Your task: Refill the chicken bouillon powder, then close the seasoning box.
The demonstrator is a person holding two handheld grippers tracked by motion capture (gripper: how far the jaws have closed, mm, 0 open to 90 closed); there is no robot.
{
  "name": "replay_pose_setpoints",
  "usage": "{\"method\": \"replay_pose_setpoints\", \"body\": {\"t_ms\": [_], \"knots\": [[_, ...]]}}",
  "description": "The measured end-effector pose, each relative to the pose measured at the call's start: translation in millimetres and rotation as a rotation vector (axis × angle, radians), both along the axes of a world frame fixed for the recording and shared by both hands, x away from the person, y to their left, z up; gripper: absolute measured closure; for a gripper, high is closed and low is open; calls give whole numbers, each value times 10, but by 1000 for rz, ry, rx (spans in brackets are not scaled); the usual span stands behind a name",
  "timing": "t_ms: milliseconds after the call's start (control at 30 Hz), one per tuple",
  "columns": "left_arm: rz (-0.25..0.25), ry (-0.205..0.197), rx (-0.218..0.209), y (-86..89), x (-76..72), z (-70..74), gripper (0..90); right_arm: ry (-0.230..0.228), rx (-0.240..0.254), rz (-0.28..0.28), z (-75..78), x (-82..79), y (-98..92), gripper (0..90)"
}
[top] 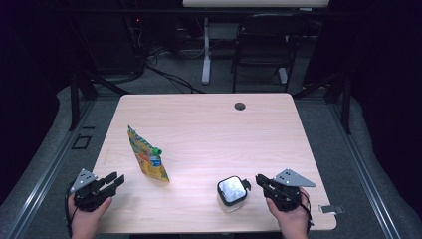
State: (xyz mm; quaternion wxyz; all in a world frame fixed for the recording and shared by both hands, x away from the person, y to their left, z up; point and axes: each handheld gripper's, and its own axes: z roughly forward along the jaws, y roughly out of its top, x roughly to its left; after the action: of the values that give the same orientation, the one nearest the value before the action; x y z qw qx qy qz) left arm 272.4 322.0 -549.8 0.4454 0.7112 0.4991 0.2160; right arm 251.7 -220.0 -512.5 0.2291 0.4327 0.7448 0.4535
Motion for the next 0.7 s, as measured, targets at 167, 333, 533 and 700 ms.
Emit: {"method": "replay_pose_setpoints", "body": {"t_ms": [167, 333, 533, 700], "knots": [[1, 1, 1, 0, 9, -7, 632, -7, 2, 13, 16, -3, 7, 855], [-3, 3, 1, 2, 7, -11, 638, -21, 15, 18, 46, -12, 25, 856], [-7, -1, 6, -18, 6, -13, 640, -32, 13, 31, 52, -18, 58, 859], [-10, 6, 12, -24, 4, -15, 639, -23, 6, 44, 50, -1, 93, 858]]}}
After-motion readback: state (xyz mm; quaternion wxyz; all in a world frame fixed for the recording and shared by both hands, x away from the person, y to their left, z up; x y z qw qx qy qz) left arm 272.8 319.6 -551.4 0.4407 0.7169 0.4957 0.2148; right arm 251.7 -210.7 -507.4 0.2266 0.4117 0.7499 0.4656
